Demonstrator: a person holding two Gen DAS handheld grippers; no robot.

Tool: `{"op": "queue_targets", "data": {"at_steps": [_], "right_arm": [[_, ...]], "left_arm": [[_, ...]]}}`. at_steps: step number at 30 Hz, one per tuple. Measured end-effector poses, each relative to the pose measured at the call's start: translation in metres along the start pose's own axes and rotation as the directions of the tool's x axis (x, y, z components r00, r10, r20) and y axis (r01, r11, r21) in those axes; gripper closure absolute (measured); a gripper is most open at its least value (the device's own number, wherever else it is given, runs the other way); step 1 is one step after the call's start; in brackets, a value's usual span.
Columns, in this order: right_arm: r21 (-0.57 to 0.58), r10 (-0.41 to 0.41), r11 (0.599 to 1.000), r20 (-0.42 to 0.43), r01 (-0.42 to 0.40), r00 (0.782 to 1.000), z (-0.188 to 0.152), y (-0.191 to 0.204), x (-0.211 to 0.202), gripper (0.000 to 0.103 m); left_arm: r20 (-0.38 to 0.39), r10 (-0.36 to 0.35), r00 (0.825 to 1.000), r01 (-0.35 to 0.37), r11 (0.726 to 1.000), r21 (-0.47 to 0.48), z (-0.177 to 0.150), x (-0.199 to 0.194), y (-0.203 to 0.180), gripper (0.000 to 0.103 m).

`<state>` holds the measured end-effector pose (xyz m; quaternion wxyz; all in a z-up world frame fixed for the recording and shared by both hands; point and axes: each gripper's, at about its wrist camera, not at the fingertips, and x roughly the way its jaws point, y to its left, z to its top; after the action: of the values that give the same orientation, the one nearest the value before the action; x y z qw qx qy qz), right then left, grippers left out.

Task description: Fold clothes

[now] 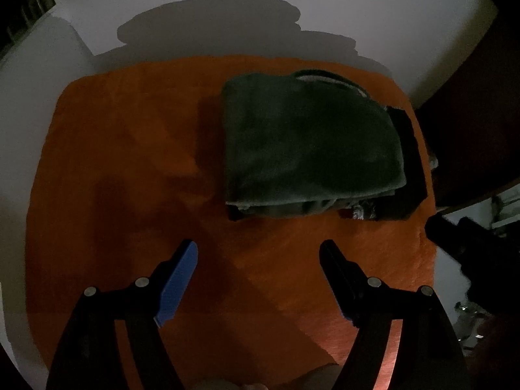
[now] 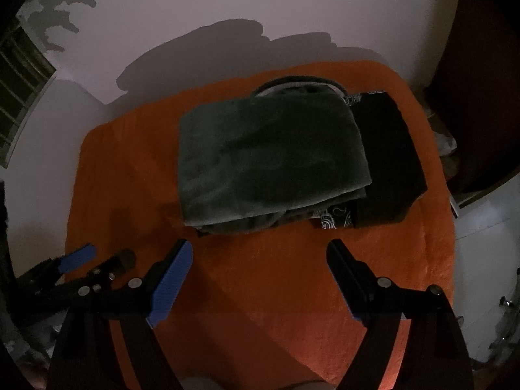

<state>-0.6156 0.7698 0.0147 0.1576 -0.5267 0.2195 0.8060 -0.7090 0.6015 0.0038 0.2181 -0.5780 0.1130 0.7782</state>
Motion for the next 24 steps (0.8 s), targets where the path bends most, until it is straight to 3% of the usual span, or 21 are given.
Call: {"op": "queue_targets", "data": {"at_steps": [24], "right_arm": [[0.048,-0.010,0.999,-0.039,0.012,0.999,0.032,-0.010,-0.001,0.019]], "left_arm": [[0.011,0.019,1.000,-0.020,0.996,0.084,0.051,-0.025,-0.025,0.024]]}}
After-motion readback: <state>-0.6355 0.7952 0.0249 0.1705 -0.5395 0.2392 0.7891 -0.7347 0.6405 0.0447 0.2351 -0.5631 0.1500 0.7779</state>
